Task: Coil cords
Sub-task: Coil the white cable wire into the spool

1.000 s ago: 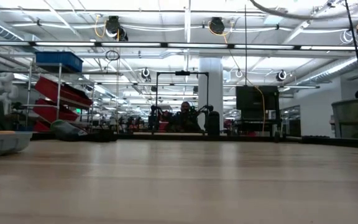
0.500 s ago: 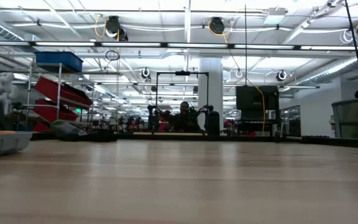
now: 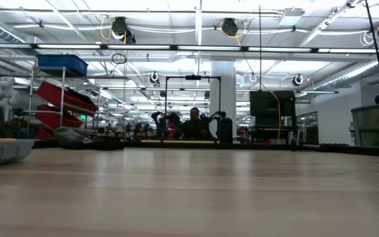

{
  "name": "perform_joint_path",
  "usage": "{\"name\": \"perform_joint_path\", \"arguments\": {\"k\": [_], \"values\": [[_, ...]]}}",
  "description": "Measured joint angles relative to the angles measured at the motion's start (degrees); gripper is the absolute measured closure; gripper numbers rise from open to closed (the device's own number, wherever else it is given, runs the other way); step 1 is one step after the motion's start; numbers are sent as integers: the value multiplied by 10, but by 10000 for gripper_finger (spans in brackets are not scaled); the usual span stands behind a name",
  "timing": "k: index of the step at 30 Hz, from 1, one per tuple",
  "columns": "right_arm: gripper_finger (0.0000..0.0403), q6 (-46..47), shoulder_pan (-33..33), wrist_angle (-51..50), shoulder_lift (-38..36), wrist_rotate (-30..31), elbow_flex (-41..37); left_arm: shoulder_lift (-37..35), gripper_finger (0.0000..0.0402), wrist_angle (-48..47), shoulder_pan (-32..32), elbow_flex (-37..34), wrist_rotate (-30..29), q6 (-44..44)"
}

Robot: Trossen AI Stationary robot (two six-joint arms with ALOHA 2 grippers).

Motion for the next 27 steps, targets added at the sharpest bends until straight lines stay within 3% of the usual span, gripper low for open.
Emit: {"name": "perform_joint_path", "arguments": {"k": [11,16,27], "values": [[402,17,0,-24,0,-2,0,0,395,19,-14,3,0,25],[402,1,0,20,0,-48,0,0,395,31,-15,3,1,28],[403,-62,36,72,0,-76,20,0,395,9,1,4,-12,14]]}}
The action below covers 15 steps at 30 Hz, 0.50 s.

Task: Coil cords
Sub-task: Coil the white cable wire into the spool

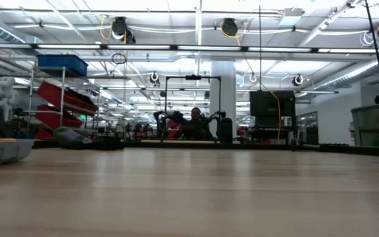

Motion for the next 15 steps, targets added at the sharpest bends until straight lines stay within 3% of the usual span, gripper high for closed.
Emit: {"name": "perform_joint_path", "arguments": {"k": [10,15], "values": [[403,2,5,-20,0,-6,20,0,395,-19,26,0,-4,-42],[403,57,11,-96,-4,74,19,0,395,-42,18,0,-1,-89]]}}
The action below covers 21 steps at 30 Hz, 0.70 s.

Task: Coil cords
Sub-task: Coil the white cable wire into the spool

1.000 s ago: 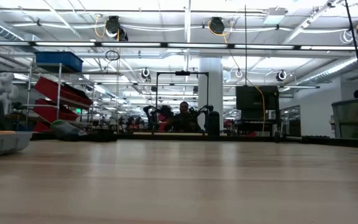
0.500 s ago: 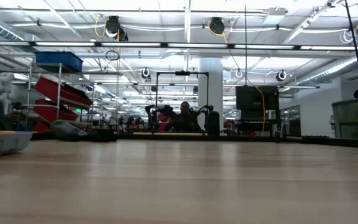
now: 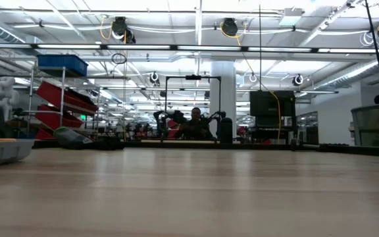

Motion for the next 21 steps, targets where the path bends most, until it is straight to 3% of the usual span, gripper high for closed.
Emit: {"name": "perform_joint_path", "arguments": {"k": [2,5,12,18,21], "values": [[400,25,2,-21,-4,27,0,0,395,-10,-9,0,1,-5],[389,87,6,-74,-8,22,0,-4,395,-40,-22,0,-3,-18],[329,282,31,-227,26,69,0,-53,395,-198,-20,0,-55,-92],[266,305,25,-231,79,100,0,-98,395,-264,6,0,-106,-124],[243,311,12,-178,108,113,0,-108,395,-278,16,0,-122,-124]]}}
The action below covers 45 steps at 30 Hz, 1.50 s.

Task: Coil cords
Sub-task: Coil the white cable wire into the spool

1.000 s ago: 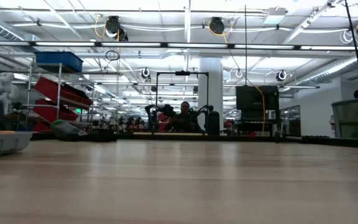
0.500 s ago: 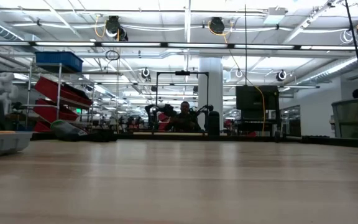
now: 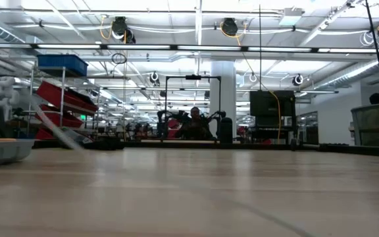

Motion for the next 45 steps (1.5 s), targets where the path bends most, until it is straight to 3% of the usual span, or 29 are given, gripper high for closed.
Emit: {"name": "perform_joint_path", "arguments": {"k": [6,12,17,22,30,33,41,45], "values": [[231,4,-18,164,83,64,0,-16,395,-2,7,0,-3,16],[248,32,-5,276,157,167,0,-28,395,-16,7,0,-21,34],[268,21,-4,364,188,204,0,-27,395,-21,7,0,-21,49],[302,17,-3,391,203,241,0,-27,395,-21,7,0,-23,60],[397,30,-11,381,203,241,0,-27,395,-9,6,0,-26,78],[383,48,-15,367,203,240,0,-27,395,0,6,0,-27,80],[268,76,-16,355,203,236,0,-27,395,1,6,0,-27,81],[279,76,-15,355,203,258,0,-27,395,1,6,0,-27,81]]}}
